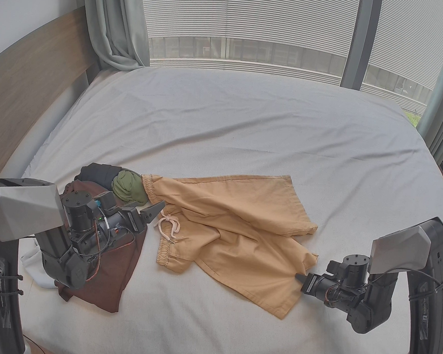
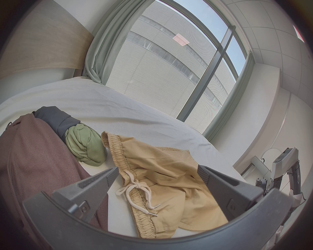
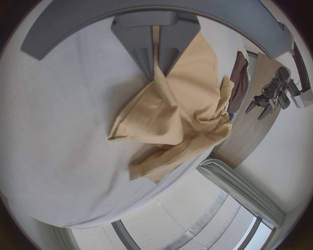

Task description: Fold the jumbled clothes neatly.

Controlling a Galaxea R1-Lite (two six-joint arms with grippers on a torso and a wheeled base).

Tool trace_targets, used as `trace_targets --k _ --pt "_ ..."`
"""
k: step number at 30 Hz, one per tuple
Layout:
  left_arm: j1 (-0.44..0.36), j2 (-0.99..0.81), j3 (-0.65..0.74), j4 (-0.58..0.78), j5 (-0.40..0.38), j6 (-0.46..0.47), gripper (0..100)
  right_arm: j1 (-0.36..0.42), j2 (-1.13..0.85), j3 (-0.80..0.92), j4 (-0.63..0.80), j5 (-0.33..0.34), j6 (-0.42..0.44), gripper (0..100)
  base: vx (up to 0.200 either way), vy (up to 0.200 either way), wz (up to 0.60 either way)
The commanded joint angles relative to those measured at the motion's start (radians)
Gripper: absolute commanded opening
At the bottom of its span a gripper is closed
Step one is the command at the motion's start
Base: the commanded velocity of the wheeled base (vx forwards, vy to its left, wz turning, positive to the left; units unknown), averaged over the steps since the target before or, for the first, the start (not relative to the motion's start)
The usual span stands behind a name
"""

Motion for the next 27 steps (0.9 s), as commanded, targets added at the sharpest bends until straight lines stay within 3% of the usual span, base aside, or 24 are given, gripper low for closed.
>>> trace_targets --k 1,6,19,20,27 --pt "0.001 0.002 0.003 0.0 0.002 0.001 100 -0.045 -0.021 0.011 0.004 0.001 -0.023 0 0.0 0.0 0.0" --pt "0.001 0.014 0.004 0.0 0.003 0.001 100 -0.079 -0.018 0.017 0.007 0.002 -0.06 0 0.0 0.0 0.0" --pt "0.003 0.062 0.012 0.001 0.002 0.007 100 -0.068 -0.014 0.017 -0.003 0.005 -0.066 0 0.0 0.0 0.0" --pt "0.001 0.065 0.015 0.0 0.0 0.007 100 -0.066 -0.017 0.017 -0.003 0.005 -0.064 100 0.0 0.0 0.0" --pt "-0.013 0.103 0.031 0.0 -0.004 0.005 100 -0.048 -0.021 0.02 -0.003 -0.001 -0.074 100 0.0 0.0 0.0"
